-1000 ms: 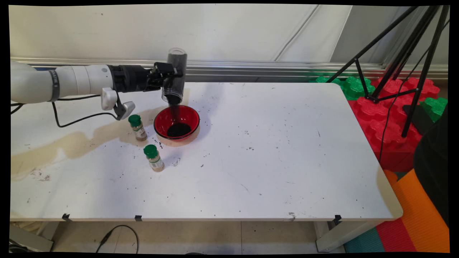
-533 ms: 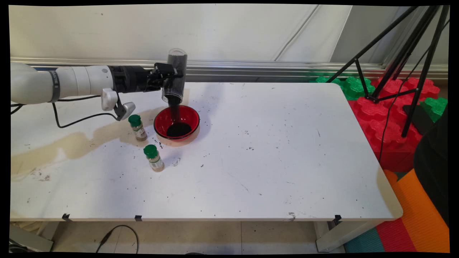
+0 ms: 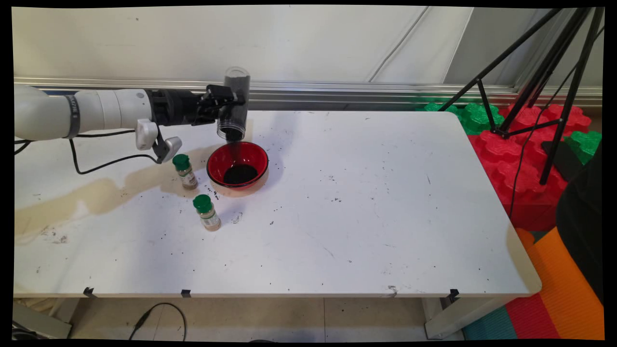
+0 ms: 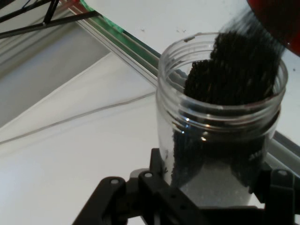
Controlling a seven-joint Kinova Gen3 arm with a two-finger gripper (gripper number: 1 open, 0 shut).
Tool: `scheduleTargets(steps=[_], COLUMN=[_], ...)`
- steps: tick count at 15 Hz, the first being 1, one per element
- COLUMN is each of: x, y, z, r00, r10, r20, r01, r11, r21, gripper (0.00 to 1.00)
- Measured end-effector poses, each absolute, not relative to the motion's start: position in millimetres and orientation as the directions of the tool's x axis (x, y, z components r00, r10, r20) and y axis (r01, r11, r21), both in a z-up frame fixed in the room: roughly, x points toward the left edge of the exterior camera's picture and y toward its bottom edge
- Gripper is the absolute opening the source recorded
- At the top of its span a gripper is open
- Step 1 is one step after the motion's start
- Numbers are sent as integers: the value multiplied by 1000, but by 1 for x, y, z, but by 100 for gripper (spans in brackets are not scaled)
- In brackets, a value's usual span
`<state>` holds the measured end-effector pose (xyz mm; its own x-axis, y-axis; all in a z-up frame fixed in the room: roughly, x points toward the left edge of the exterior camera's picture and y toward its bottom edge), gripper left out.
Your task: Pour the black seasoning powder in the red bowl
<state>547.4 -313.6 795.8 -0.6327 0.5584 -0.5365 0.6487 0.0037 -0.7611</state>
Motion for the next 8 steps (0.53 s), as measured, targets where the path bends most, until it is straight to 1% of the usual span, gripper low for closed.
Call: scheduleTargets(steps=[8], x=[549], y=[-312], z=[795], r00=[-673], r10=[564], r20=[-479], r01=[613], r11=[63], r21=[-787], gripper=[0])
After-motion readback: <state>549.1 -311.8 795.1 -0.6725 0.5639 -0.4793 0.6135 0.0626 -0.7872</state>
